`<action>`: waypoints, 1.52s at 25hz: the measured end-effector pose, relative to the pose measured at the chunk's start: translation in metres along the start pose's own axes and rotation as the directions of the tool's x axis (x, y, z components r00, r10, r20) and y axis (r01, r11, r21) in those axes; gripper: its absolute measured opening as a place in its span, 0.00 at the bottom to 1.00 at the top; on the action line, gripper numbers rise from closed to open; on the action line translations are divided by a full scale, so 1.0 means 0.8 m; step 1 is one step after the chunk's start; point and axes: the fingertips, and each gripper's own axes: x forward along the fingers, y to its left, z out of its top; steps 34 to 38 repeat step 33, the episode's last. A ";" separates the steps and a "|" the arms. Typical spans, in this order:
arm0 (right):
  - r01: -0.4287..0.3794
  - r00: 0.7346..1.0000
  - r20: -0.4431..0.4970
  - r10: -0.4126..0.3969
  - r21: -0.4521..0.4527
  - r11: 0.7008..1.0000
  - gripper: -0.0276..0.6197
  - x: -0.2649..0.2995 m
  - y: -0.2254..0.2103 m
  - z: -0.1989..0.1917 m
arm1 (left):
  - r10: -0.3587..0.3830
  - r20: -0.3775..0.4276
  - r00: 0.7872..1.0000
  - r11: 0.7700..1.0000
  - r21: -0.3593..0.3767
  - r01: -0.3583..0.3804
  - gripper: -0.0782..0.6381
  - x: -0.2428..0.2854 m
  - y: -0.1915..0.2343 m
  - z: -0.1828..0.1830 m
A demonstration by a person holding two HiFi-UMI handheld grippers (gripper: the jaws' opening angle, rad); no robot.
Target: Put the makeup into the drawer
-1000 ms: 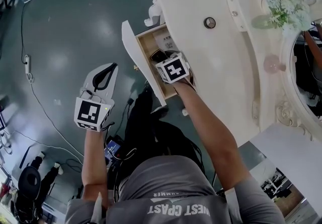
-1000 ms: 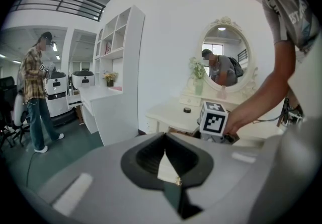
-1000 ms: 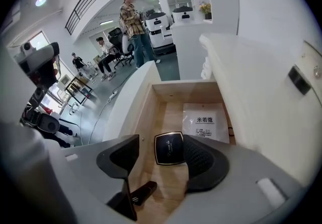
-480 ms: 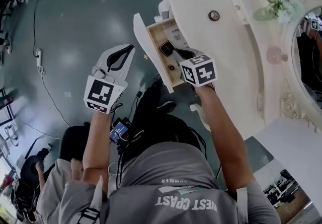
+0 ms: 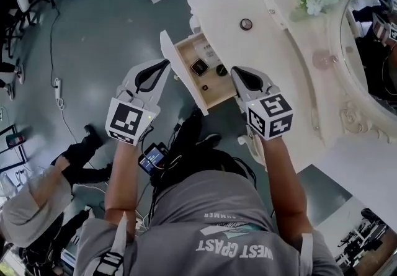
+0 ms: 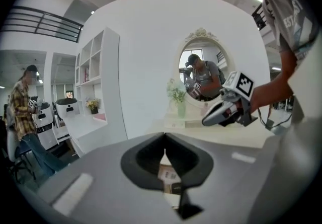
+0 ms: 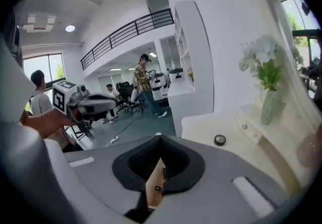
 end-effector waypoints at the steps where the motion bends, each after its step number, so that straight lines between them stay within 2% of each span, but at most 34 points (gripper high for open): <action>1: 0.013 0.999 0.031 -0.013 -0.005 1.000 0.04 -0.020 -0.001 0.011 | -0.006 0.009 1.000 1.000 0.011 0.006 0.11 -0.001 -0.007 0.012; 6: 0.088 0.984 0.159 -0.082 -0.033 0.996 0.04 -0.118 -0.007 0.053 | -0.058 0.028 0.998 0.997 0.051 0.057 0.11 0.002 -0.046 0.066; 12: 0.191 0.953 0.252 -0.169 -0.065 0.979 0.04 -0.225 0.002 0.079 | -0.110 0.084 0.990 0.988 0.119 0.100 0.11 -0.009 -0.083 0.129; 15: 0.224 0.938 0.285 -0.198 -0.061 0.973 0.04 -0.264 0.009 0.089 | -0.125 0.098 0.987 0.981 0.162 0.108 0.11 -0.014 -0.091 0.145; 20: 0.261 0.915 0.332 -0.228 -0.057 0.964 0.04 -0.316 0.023 0.096 | -0.141 0.089 0.986 0.978 0.166 0.124 0.11 -0.027 -0.105 0.155; 26: 0.296 0.900 0.342 -0.272 -0.021 0.955 0.04 -0.356 0.025 0.073 | -0.169 0.078 0.983 0.972 0.178 0.153 0.11 -0.028 -0.121 0.162; 33: 0.313 0.899 0.314 -0.304 0.024 0.949 0.04 -0.390 0.020 0.018 | -0.194 0.073 0.978 0.967 0.183 0.178 0.11 -0.032 -0.163 0.169; 38: 0.313 0.899 0.314 -0.304 0.024 0.949 0.04 -0.390 0.020 0.018 | -0.194 0.073 0.978 0.967 0.183 0.178 0.11 -0.032 -0.163 0.169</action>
